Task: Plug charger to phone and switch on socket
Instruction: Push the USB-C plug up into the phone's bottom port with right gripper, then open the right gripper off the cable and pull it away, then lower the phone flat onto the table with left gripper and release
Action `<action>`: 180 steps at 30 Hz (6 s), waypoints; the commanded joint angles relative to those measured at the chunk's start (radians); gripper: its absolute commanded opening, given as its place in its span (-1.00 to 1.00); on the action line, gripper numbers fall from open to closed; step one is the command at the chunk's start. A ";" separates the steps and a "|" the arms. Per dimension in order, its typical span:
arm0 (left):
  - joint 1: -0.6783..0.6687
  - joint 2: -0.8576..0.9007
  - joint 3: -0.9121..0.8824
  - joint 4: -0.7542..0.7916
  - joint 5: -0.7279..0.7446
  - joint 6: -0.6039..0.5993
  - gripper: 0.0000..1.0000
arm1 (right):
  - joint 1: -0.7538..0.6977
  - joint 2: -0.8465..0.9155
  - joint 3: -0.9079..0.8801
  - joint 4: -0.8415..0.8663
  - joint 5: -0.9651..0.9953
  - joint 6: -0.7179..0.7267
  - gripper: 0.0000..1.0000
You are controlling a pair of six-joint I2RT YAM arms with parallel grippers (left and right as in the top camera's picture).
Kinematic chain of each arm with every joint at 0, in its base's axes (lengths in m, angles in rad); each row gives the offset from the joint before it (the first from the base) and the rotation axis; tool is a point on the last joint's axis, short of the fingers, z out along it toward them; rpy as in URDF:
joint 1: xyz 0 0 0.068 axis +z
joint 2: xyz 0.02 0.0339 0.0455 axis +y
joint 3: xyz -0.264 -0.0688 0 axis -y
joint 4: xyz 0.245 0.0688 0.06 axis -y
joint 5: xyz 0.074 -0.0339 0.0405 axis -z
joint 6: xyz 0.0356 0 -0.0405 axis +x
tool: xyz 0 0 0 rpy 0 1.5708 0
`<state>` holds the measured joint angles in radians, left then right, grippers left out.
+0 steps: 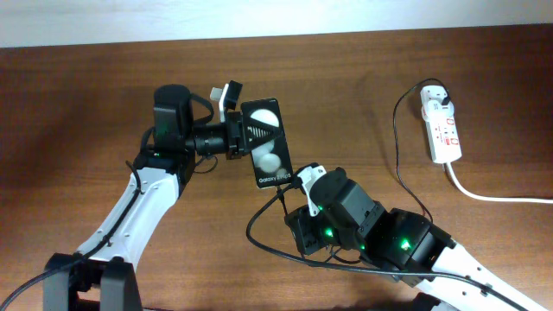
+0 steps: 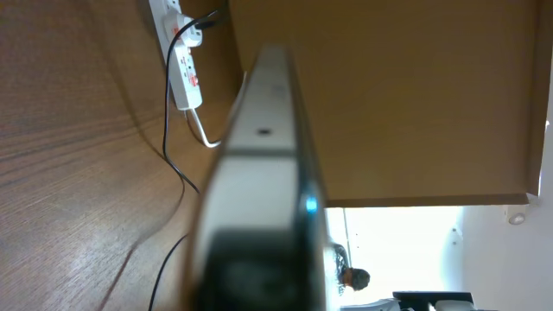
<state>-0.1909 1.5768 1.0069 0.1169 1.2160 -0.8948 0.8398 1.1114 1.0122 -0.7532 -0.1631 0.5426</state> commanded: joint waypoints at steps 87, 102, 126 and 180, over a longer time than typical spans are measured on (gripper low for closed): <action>-0.024 -0.014 0.012 0.002 0.087 0.056 -1.00 | 0.011 0.081 -0.002 0.240 0.090 -0.002 -0.92; -0.024 -0.014 0.009 -0.006 0.160 0.144 -1.00 | 0.010 0.081 0.003 0.325 0.176 -0.003 -0.92; -0.061 -0.014 0.008 -0.049 -0.123 0.217 -1.00 | 0.010 -0.184 0.039 -0.127 0.221 -0.003 0.30; -0.186 0.611 0.353 -0.698 -0.894 0.560 0.98 | 0.010 -0.639 0.045 -0.422 0.232 -0.010 0.98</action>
<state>-0.3870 2.1090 1.4158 -0.5392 0.5514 -0.3580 0.8562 0.4747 1.0473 -1.1751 0.0563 0.5415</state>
